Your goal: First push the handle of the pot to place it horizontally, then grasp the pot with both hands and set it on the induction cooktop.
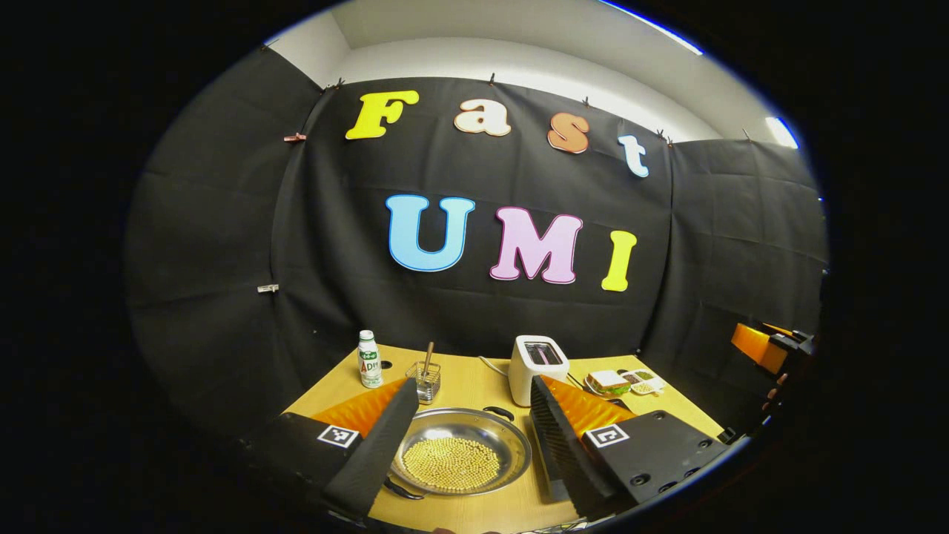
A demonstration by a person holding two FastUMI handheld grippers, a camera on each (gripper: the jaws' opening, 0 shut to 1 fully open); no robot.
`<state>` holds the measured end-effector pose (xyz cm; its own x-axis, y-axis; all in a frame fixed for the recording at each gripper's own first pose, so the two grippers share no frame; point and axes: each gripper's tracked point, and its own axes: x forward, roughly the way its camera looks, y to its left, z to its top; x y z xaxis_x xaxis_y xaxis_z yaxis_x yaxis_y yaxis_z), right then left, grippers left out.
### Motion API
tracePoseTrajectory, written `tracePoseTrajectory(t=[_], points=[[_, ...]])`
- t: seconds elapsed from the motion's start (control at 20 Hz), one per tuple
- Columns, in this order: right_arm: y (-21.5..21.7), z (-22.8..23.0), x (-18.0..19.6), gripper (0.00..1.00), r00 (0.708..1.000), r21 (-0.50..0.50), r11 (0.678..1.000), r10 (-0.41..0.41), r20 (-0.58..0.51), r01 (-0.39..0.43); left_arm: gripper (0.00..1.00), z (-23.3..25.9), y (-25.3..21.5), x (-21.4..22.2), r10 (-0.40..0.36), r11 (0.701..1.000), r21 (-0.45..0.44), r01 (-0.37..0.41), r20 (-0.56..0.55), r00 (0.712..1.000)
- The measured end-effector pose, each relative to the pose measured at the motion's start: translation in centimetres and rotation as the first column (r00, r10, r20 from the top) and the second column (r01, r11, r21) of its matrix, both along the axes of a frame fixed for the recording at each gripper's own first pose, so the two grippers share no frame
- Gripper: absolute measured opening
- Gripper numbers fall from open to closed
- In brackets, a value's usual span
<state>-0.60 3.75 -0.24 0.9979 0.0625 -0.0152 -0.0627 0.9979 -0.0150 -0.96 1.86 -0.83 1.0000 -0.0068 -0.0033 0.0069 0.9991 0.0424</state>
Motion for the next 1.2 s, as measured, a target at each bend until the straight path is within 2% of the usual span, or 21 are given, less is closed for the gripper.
tracePoseTrajectory(t=[0.5,0.55,0.95,1.0,1.05,1.2], points=[[2.0,0.1,-1.0,0.92,1.000,-0.018,0.999,0.029,-0.003,-0.029,0.95,-1.1,0.9,-0.3,-0.021,1.000,0.011,0.022,-0.025,0.999],[2.1,0.0,-1.1,0.98,1.000,-0.017,0.999,0.030,-0.005,-0.030,0.95,-1.5,1.0,-0.3,-0.023,1.000,0.011,0.023,-0.033,0.999],[2.5,-0.8,-1.6,0.98,0.999,-0.033,0.999,0.036,-0.027,-0.037,0.95,-2.7,1.4,-0.4,-0.038,0.999,0.018,0.040,-0.079,0.996],[2.5,-0.8,-1.6,0.92,0.999,-0.033,0.999,0.037,-0.027,-0.038,0.95,-2.7,1.3,-0.4,-0.043,0.999,0.021,0.045,-0.082,0.996],[2.5,-0.8,-1.6,0.98,0.999,-0.031,0.999,0.039,-0.027,-0.039,0.95,-2.8,1.3,-0.4,-0.046,0.999,0.022,0.048,-0.085,0.995],[2.8,-1.3,-1.8,0.98,0.998,-0.024,0.999,0.044,-0.045,-0.045,0.95,-3.6,1.6,0.1,-0.051,0.998,0.024,0.054,-0.113,0.992]])
